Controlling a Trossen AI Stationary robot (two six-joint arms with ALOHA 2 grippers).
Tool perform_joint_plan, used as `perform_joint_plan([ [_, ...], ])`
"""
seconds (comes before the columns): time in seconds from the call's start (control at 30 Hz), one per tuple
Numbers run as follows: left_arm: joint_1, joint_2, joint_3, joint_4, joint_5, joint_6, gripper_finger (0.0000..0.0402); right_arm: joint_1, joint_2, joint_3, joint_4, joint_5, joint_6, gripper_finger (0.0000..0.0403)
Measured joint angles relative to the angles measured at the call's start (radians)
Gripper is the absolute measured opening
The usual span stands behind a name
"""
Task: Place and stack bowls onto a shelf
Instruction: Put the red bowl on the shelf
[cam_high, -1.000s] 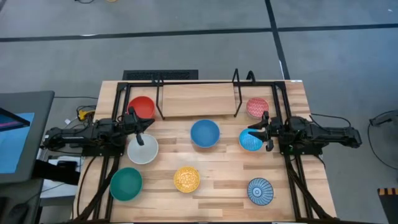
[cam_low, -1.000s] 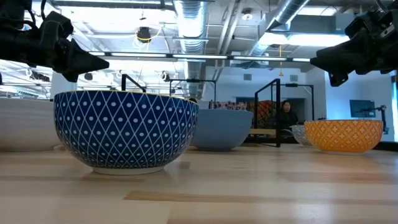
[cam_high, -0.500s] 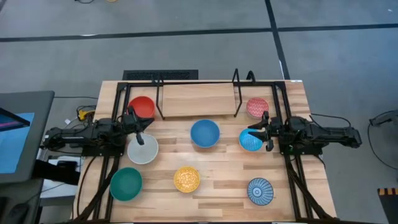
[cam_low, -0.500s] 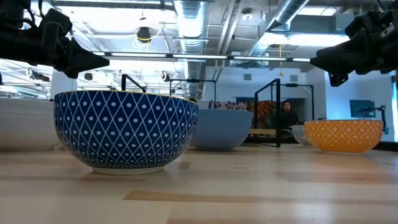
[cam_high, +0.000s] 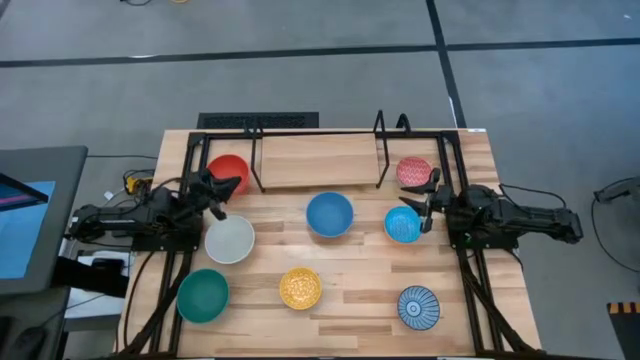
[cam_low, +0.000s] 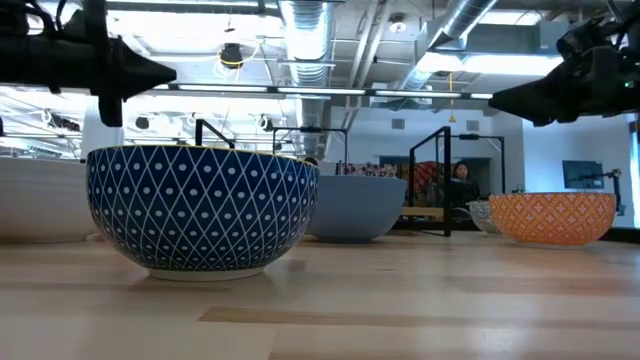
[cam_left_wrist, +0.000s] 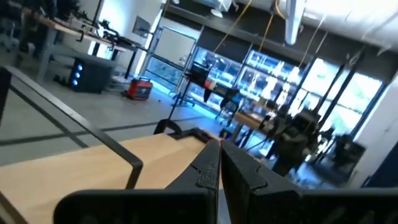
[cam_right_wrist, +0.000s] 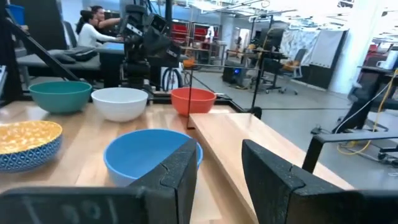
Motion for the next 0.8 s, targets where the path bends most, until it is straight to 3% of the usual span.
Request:
perform_joint_plan([
  [0.2,-0.001,0.034,0.057,0.024,-0.026,0.044,0.0,-0.003,0.011,-0.001,0.09,0.003,0.017,0.0154],
  [0.33,0.0,0.146,0.17,0.027,-0.143,0.135,0.0,0.006,0.008,-0.001,0.258,-0.024,0.371,0.0154],
  [0.43,0.0,0.271,0.277,-0.012,-0.22,0.16,0.0,-0.008,0.009,-0.001,0.256,0.063,0.647,0.0155],
  [0.57,0.0,0.448,0.447,-0.179,-0.307,0.085,0.0,-0.042,0.019,-0.001,0.222,0.108,0.951,0.0158],
  [0.7,0.016,0.594,0.626,-0.425,-0.404,0.006,0.0,-0.058,0.028,-0.001,0.294,0.126,1.1,0.0159],
  [0.8,0.079,0.665,0.772,-0.692,-0.415,-0.13,0.0,-0.08,0.038,0.0,0.345,0.251,1.137,0.0157],
])
